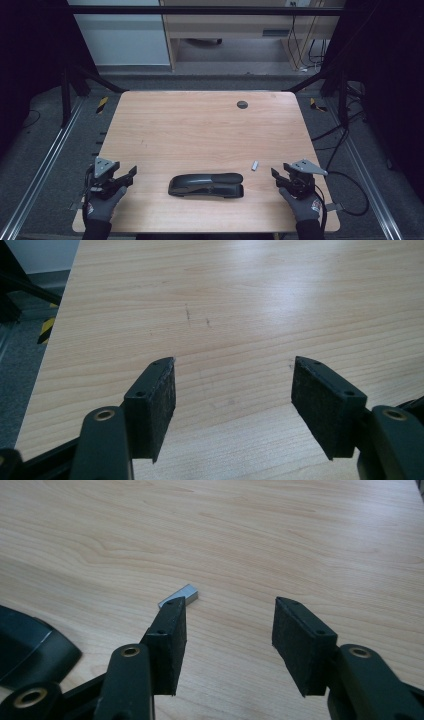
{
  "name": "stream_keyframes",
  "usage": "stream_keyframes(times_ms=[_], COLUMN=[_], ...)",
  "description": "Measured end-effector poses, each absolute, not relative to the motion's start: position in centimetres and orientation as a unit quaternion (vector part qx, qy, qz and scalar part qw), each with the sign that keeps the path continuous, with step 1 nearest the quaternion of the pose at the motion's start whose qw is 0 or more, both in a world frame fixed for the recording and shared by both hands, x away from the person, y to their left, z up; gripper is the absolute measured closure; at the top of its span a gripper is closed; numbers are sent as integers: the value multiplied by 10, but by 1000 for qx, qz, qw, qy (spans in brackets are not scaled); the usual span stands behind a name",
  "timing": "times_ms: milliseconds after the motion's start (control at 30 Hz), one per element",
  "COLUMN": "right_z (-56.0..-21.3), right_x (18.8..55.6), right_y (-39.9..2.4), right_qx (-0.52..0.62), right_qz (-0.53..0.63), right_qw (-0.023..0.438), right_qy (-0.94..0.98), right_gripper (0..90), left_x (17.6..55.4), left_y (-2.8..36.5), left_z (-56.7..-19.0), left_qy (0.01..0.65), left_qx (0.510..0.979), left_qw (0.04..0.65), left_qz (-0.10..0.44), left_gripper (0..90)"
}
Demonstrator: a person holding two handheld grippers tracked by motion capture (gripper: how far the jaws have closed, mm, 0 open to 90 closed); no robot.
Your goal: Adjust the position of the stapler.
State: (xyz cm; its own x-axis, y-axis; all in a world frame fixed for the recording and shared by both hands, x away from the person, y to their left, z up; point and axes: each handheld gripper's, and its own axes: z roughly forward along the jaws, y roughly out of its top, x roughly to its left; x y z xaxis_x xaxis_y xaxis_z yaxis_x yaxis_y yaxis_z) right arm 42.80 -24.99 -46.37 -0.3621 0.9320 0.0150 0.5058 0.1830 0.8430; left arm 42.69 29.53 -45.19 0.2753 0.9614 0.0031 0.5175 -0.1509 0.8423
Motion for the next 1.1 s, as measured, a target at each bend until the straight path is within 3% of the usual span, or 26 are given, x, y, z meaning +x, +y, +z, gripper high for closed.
stream_keyframes(times_ms=[167,533,1100], right_z=[-463,-456,-467], right_x=[426,414,402], right_y=[-244,-218,-187], right_qx=[487,447,411], right_qz=[403,423,418], right_qw=[258,218,135], right_qy=[731,758,799], right_gripper=[508,660,893], left_x=[425,420,411], left_y=[294,292,280], left_z=[-450,-448,-445], left_qy=[524,507,490], left_qx=[702,709,714], left_qw=[382,389,395], left_qz=[297,300,306], left_gripper=[363,524,558])
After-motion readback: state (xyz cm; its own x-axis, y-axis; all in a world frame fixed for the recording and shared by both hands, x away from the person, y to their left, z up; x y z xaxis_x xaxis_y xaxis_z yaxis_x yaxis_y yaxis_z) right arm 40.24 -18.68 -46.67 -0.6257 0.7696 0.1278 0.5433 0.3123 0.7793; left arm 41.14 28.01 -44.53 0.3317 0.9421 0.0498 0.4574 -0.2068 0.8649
